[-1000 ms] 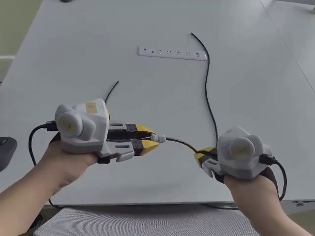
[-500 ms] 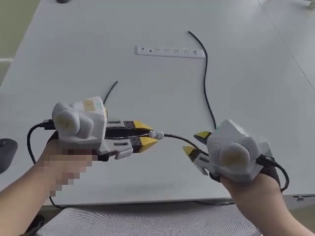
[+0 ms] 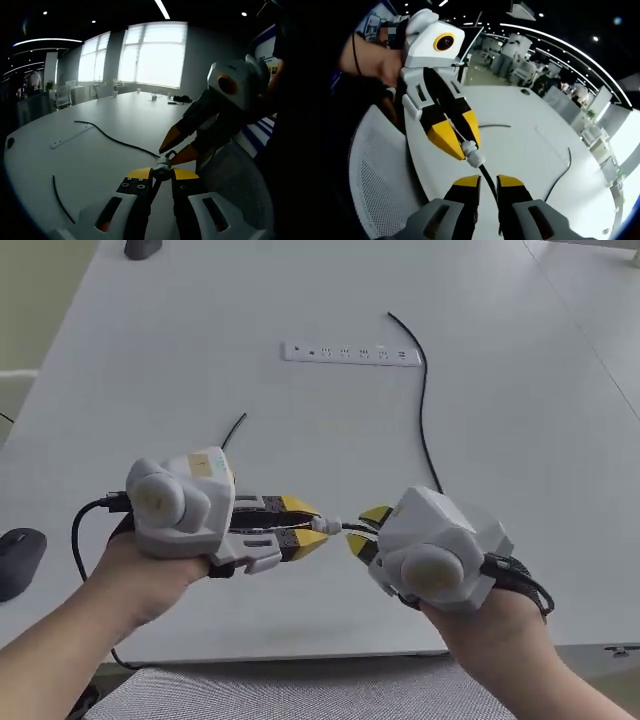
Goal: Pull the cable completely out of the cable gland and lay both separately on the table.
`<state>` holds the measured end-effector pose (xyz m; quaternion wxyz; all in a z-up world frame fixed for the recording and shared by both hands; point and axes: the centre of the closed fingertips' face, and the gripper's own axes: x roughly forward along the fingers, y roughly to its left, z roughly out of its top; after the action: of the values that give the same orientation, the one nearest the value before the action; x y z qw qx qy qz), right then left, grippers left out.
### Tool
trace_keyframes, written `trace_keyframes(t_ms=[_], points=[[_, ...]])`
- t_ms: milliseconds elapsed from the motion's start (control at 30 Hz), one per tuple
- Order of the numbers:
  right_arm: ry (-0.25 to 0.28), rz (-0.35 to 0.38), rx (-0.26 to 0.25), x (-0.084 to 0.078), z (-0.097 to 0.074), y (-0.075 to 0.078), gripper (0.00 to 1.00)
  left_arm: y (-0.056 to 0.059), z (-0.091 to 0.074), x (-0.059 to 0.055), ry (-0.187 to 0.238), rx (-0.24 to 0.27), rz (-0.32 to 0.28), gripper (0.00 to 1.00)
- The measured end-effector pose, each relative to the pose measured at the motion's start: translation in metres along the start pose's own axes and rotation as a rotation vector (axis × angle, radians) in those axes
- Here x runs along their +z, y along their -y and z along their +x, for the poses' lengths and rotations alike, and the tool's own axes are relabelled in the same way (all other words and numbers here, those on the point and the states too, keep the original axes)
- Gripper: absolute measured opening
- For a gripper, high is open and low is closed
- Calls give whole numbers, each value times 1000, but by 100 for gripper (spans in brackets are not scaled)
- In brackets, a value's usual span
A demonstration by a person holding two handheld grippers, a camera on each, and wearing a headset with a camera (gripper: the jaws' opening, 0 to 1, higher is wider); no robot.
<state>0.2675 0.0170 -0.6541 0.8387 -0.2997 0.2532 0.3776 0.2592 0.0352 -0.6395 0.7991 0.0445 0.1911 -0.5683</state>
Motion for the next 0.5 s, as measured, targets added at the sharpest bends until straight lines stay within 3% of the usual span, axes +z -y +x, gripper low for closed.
trace_keyframes(t_ms=[100,500], points=[[-3,-19,5,1,1,-2,4,2,1,0,0,-4,2,15],[-4,48,17,-4,1,-2,2,1,3,-1,-15,0,6,15]])
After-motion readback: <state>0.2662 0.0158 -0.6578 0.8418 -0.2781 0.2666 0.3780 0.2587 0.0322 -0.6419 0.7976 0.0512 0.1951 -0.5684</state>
